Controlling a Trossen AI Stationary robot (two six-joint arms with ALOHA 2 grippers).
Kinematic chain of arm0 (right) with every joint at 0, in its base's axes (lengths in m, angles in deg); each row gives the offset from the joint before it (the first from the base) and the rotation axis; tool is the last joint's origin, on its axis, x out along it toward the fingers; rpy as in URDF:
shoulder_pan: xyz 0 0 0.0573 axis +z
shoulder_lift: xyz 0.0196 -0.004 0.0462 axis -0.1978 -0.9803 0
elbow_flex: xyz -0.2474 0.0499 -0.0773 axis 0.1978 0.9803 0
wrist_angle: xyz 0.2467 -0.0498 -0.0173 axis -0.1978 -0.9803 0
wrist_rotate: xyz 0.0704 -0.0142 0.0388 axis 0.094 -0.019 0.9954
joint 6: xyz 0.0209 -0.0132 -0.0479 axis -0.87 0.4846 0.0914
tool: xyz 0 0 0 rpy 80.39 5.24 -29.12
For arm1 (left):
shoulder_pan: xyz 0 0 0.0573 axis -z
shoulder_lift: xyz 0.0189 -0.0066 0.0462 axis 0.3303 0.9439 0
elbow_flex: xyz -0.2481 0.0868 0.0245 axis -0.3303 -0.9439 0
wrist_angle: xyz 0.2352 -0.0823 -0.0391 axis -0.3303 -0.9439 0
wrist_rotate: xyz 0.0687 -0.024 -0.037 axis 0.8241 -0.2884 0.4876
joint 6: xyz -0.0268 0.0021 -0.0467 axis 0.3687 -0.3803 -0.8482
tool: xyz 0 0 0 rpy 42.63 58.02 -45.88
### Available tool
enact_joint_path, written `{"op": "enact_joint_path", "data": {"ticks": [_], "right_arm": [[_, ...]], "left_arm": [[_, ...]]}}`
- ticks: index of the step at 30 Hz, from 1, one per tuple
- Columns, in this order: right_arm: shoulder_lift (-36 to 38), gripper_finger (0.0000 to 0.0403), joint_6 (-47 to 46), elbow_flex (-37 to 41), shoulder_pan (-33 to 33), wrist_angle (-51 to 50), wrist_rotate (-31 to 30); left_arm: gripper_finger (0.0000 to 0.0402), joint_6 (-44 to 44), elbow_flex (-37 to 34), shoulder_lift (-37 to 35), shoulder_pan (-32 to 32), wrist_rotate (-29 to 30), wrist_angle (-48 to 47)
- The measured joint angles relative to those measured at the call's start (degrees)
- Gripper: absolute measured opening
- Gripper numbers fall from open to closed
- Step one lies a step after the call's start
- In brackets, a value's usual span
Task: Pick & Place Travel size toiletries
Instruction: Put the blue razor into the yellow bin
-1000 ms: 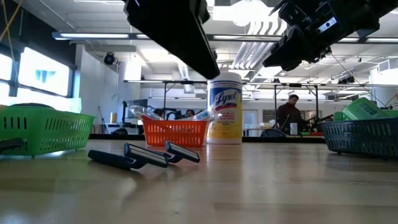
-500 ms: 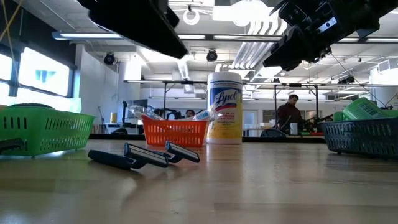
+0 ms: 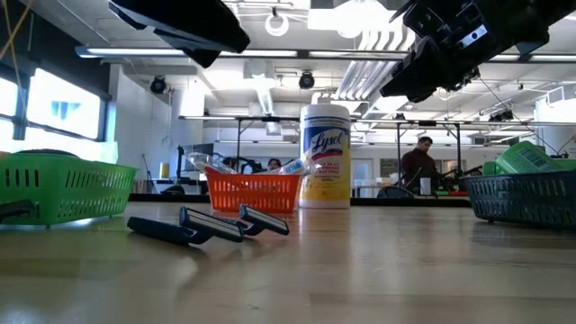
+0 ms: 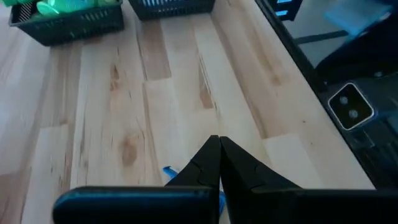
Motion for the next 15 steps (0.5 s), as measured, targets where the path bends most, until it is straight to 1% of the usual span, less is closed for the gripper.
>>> {"op": "enact_joint_path", "data": {"ticks": [4, 15], "right_arm": [[-0.24, 0.0003, 0.00, 0.00, 0.02, 0.35, 0.12], [-0.26, 0.0003, -0.08, 0.00, 0.02, 0.39, 0.14]], "left_arm": [[0.0000, 0.11, 0.05, 0.01, 0.00, 0.09, 3.51], [0.0000, 0.11, 0.00, 0.01, -0.60, 0.36, 2.78]]}}
